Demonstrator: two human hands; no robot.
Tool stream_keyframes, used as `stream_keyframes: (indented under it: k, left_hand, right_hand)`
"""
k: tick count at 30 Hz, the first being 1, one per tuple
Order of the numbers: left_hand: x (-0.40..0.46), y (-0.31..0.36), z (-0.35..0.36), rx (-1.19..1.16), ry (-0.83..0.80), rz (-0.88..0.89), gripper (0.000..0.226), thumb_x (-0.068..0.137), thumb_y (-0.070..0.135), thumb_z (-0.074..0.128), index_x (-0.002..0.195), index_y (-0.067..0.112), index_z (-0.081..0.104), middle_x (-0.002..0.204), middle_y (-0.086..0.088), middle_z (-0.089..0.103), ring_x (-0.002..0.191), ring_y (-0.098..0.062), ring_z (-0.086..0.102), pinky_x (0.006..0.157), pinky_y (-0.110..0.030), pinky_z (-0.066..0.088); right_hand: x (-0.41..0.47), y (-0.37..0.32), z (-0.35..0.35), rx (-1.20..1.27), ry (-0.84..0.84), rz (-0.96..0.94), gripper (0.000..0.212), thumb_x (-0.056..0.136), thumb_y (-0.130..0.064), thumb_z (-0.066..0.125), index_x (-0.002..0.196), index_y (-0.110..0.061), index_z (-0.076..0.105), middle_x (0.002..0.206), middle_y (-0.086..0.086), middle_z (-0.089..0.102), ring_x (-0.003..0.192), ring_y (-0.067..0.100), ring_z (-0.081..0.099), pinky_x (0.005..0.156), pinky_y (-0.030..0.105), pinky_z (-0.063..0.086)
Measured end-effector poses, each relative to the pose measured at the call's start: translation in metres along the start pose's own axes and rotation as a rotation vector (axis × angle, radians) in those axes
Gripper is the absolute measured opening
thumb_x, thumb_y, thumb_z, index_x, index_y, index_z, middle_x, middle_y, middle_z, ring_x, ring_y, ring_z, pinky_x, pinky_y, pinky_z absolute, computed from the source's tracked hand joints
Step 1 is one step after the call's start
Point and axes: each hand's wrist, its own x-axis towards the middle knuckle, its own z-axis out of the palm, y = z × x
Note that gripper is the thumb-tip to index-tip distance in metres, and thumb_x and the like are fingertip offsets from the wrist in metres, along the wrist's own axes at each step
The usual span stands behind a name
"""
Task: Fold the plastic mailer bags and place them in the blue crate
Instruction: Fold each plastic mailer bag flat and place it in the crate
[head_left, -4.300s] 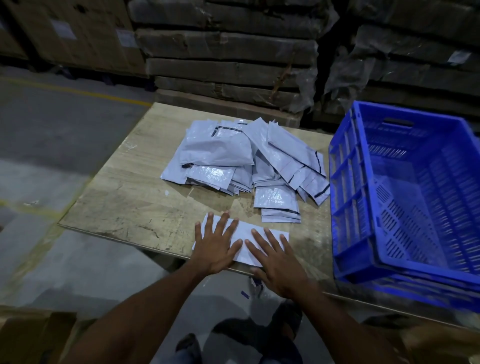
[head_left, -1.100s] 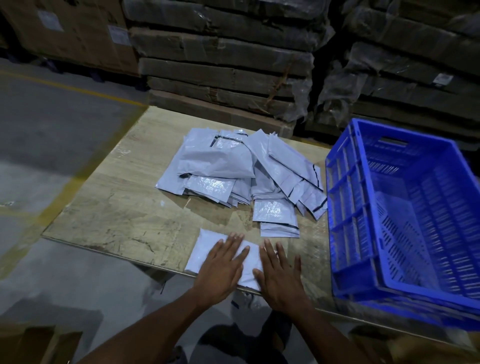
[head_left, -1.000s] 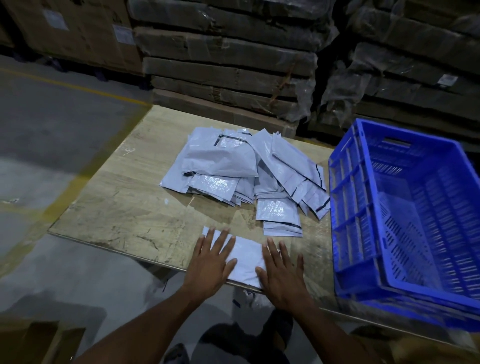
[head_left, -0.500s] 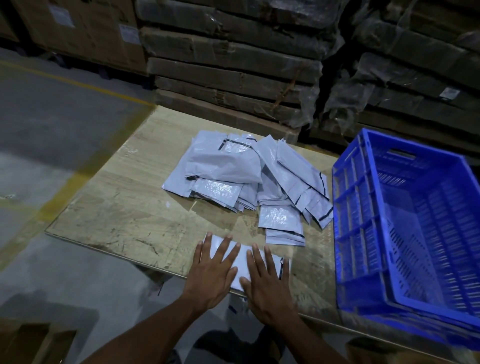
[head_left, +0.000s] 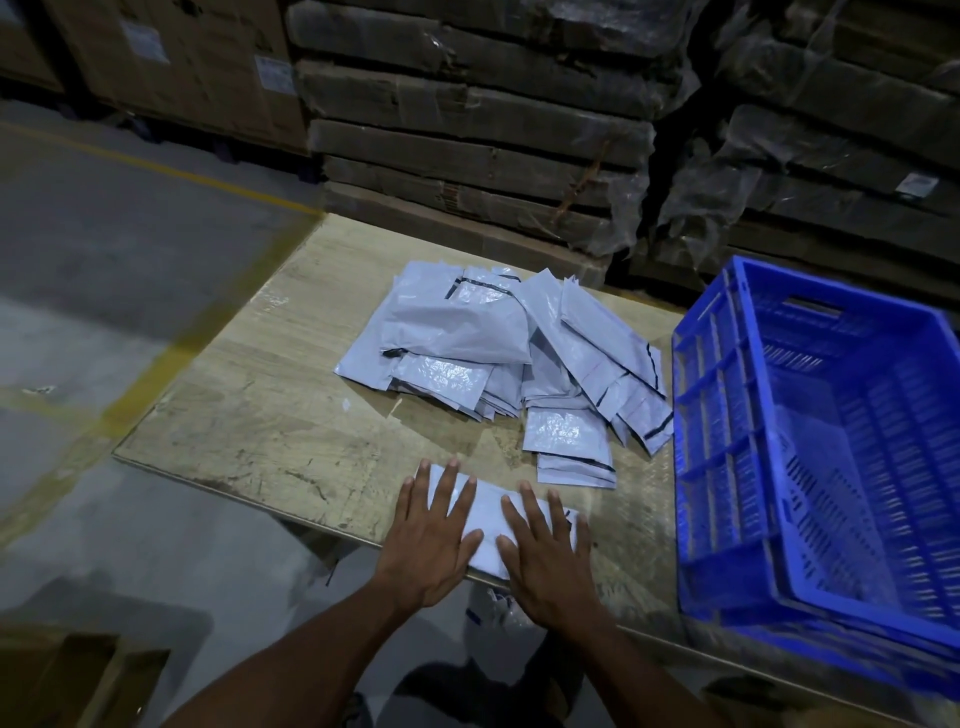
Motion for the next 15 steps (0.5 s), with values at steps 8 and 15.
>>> stream_keyframes:
  k: [8, 15]
  left_hand:
    - [0.0011, -0.0032, 0.0035, 0.005, -0.017, 0.02, 0.07, 0.107, 0.061, 0.013, 0.165, 0.024, 0.019, 0.173, -0.011, 0.006, 0.157, -0.046, 0.006, 0.123, -0.059, 0.005]
    - [0.004, -0.0058, -0.004, -0.005, -0.122, 0.035, 0.077, 0.101, 0.066, -0.002, 0.166, 0.028, 0.014, 0.173, -0.004, -0.011, 0.157, -0.045, -0.005, 0.124, -0.061, 0.002]
  right_hand:
    - [-0.0037, -0.001, 0.0029, -0.035, 0.072, -0.01, 0.059, 0.107, -0.055, 0.017, 0.161, -0.03, 0.016, 0.169, -0.001, 0.009, 0.155, 0.03, 0.005, 0.118, 0.064, 0.016]
    - [-0.0062, 0.004, 0.0004, -0.038, 0.086, -0.108, 0.078, 0.099, -0.07, 0.026, 0.162, -0.025, 0.013, 0.17, 0.001, 0.004, 0.155, 0.035, 0.0, 0.118, 0.067, 0.004]
